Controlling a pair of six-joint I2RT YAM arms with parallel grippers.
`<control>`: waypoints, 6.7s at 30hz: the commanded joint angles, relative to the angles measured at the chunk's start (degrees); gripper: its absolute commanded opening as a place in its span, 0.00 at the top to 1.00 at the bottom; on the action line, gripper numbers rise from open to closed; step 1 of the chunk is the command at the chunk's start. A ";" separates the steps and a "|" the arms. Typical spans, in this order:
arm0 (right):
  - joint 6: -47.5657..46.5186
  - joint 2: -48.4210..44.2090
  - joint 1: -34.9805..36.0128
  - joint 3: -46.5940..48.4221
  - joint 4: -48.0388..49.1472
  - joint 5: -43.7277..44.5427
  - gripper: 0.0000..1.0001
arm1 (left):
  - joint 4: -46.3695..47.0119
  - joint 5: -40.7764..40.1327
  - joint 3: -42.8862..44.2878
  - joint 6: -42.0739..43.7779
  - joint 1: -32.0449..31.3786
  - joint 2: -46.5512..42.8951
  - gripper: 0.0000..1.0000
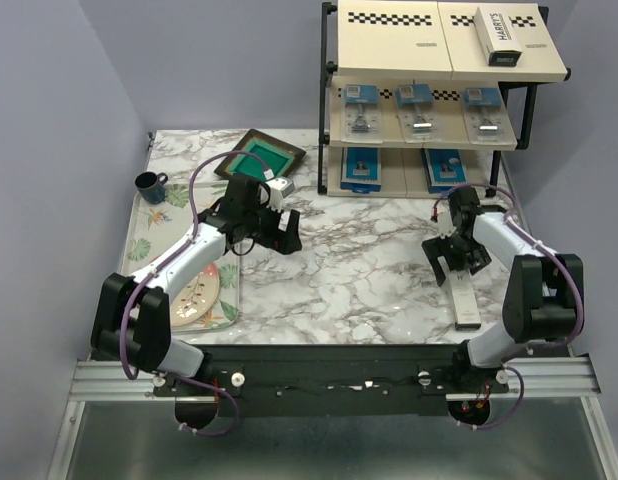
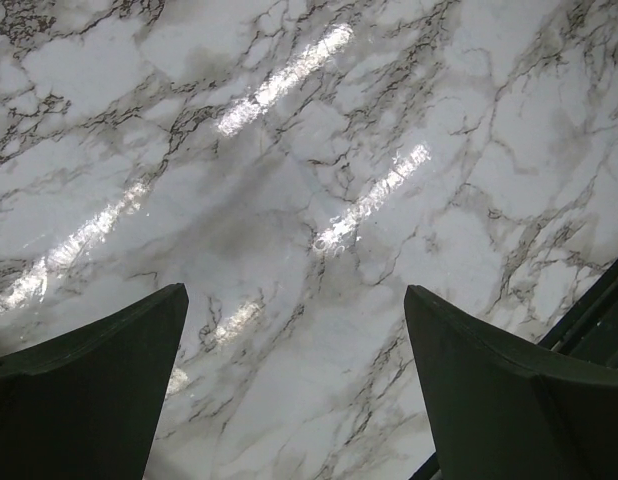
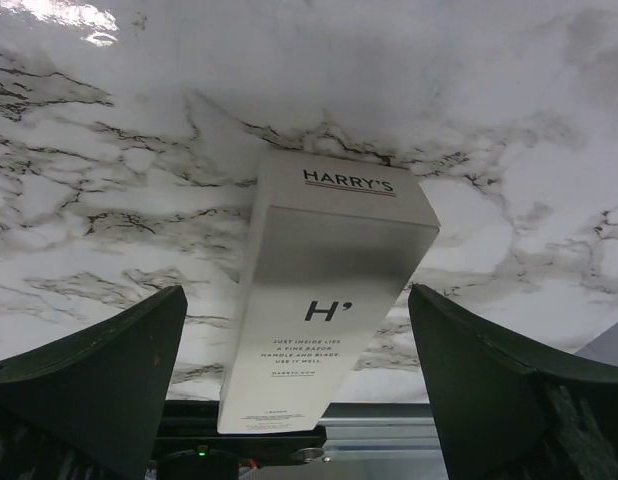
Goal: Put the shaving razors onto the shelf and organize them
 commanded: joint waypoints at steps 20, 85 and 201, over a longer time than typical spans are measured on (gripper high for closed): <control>-15.60 10.18 8.61 25.56 -15.54 -43.63 0.45 | 15.39 11.97 -13.49 30.74 -0.24 -20.54 0.02; -14.58 11.49 47.80 15.56 5.53 -25.82 0.12 | -0.06 1.62 -9.29 27.19 4.15 -30.67 0.02; -12.64 -6.01 28.46 -0.88 16.17 -21.70 0.99 | -6.31 4.51 0.84 -10.50 -2.26 4.41 0.07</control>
